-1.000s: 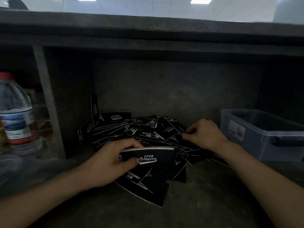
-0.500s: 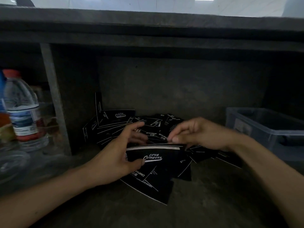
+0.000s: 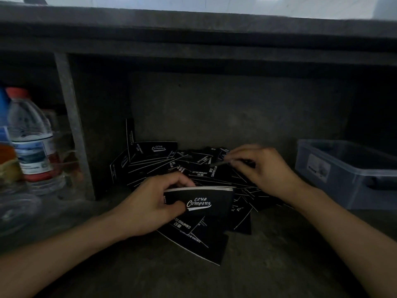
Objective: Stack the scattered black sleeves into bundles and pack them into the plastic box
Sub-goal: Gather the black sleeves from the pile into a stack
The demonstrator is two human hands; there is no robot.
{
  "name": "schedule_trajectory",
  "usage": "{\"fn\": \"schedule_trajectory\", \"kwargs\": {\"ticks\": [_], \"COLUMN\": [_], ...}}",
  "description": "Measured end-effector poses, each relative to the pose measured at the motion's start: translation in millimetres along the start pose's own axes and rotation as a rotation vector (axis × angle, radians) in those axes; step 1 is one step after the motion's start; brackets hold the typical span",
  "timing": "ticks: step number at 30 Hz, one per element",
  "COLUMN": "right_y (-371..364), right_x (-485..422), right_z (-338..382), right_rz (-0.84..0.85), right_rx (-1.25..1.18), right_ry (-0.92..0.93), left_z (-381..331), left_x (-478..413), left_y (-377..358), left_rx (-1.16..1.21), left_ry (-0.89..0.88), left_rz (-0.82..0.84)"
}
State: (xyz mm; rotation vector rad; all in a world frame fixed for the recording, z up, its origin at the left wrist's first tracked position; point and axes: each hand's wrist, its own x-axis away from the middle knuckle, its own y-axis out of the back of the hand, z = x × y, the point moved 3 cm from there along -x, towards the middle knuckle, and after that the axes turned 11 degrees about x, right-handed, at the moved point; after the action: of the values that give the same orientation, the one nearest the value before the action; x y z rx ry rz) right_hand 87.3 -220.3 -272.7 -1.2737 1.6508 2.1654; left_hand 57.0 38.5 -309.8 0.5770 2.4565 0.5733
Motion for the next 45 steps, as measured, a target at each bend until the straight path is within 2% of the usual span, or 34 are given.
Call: {"fn": "schedule_trajectory", "kwargs": {"ticks": [3,6,10,14,15,17,18,19,20,21,22,24,25,30,34,35,37,38,40,43,45], "right_y": [20,30,24,-2,-6,-3,1,6,10,11,8,-2,-5,2,3,3,6,8,8,1,-2], "right_x": [-4,-7,-7,-1,-2,-8,-8,-6,-1,4,10,18,20,14,10,8,4,3,4,11,13], "right_z": [5,9,18,38,39,24,10,-5,-20,-30,-35,-36,-37,-48,-59,-57,-46,-36,-22,-3,6], "right_rz": [-0.286,-0.326,-0.132,0.282,0.308,0.141,0.001,-0.11,-0.143,-0.073,0.068,0.338,0.393,0.219,0.061,0.008,-0.041,-0.007,0.188,0.561,0.693], "right_rx": [-0.25,-0.552,-0.511,-0.583,-0.668,-0.812,-0.788,-0.64,-0.404,-0.171,-0.015,0.028,0.012,-0.128,-0.153,-0.26,-0.635,-0.816,-0.937,-0.82,-0.769], "right_ry": [-0.207,-0.338,-0.321,-0.27,-0.317,-0.504,-0.595,-0.662,-0.688,-0.695,-0.706,-0.782,-0.812,-0.868,-0.772,-0.761,-0.818,-0.849,-0.883,-0.848,-0.786], "left_z": [1,1,3,2,1,1,0,1,0,0,0,1,2,3,1,2,3,4,5,5,6], "left_x": [-1,-1,-1,-1,0,0,0,0,1,1,1,1,1,-1,-1,-2,-2,-2,-2,-1,-2], "left_y": [1,-1,0,0,-1,-2,-3,-3,-3,-3,-3,-2,-1,0,-1,-1,-1,-1,0,1,1], "left_rx": [-0.007,-0.024,-0.035,0.019,0.028,0.045,0.044,0.037,0.025,0.01,0.002,0.001,0.003,0.003,-0.055,-0.056,-0.04,-0.043,-0.072,-0.072,-0.035], "left_ry": [-0.019,-0.046,-0.026,0.022,0.023,0.02,0.021,0.018,0.013,0.011,0.015,0.024,0.03,0.036,0.005,0.0,-0.016,-0.027,-0.044,-0.025,-0.012], "left_rz": [-0.028,-0.024,-0.055,-0.068,-0.052,-0.011,0.0,0.001,-0.003,-0.007,-0.009,-0.012,-0.018,-0.049,-0.037,-0.039,-0.042,-0.044,-0.047,-0.056,-0.038]}}
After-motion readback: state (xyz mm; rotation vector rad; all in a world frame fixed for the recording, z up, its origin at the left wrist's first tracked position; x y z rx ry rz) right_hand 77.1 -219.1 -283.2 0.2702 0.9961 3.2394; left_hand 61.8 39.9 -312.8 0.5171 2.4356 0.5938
